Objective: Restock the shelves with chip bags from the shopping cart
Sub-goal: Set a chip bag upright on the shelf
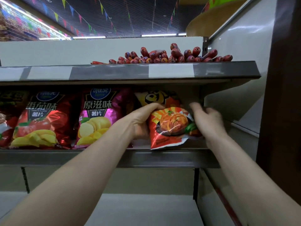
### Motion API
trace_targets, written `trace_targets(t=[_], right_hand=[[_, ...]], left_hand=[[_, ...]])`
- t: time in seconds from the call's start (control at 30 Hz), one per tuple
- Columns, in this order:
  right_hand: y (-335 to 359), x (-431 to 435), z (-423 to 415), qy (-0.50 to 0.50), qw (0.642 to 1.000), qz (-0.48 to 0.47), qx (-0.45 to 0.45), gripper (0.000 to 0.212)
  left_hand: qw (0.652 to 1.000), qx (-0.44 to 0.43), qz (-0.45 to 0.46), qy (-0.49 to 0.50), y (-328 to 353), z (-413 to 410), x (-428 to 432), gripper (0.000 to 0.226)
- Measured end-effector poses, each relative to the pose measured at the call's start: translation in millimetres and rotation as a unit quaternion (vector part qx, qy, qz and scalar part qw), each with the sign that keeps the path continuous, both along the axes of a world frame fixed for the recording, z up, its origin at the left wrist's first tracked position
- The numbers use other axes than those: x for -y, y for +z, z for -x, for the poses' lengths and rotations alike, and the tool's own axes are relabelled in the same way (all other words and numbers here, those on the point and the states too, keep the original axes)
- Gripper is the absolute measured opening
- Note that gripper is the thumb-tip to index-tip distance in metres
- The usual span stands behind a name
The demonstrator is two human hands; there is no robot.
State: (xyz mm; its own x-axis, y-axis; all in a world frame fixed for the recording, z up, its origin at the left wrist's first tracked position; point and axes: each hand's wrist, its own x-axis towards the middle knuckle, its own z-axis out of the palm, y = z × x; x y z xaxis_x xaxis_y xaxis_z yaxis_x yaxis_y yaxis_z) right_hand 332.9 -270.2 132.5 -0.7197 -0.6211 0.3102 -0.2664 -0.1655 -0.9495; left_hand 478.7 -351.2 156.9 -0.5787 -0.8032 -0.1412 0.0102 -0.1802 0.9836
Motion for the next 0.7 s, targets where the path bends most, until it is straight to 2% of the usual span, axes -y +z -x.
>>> trace_targets(t=[0.07, 0.13, 0.2, 0.27, 0.33, 0.4, 0.47, 0.57, 0.7], right_hand=[[2, 7, -9, 0.073, 0.993, -0.076, -0.043, 0.072], [3, 17, -14, 0.106, 0.987, -0.107, -0.055, 0.074], [2, 27, -18, 0.127, 0.982, -0.132, -0.057, 0.064], [1, 36, -22, 0.152, 0.976, -0.148, -0.051, 0.05], [-1, 43, -27, 0.165, 0.972, -0.159, -0.044, 0.038], [-3, 48, -29, 0.155, 0.974, -0.158, -0.054, 0.033], [-6, 53, -29, 0.145, 0.975, -0.157, -0.062, 0.036], [-5, 57, -29, 0.144, 0.972, -0.167, -0.077, 0.034], [-7, 60, -27, 0.15, 0.975, -0.151, -0.064, 0.042]], left_hand=[[0.999, 0.003, 0.028, 0.022, 3, 1, 5, 0.02], [0.992, 0.012, 0.087, 0.087, 3, 4, 12, 0.026], [0.972, 0.032, 0.158, 0.169, -1, 9, 22, 0.046], [0.957, 0.05, 0.196, 0.21, -8, 12, 27, 0.049], [0.95, 0.053, 0.21, 0.223, -14, 15, 28, 0.047], [0.941, 0.083, 0.225, 0.238, -17, 19, 29, 0.055], [0.932, 0.135, 0.233, 0.243, -20, 23, 33, 0.053], [0.937, 0.161, 0.188, 0.247, -23, 28, 38, 0.045], [0.929, 0.216, 0.213, 0.213, -26, 28, 41, 0.046]])
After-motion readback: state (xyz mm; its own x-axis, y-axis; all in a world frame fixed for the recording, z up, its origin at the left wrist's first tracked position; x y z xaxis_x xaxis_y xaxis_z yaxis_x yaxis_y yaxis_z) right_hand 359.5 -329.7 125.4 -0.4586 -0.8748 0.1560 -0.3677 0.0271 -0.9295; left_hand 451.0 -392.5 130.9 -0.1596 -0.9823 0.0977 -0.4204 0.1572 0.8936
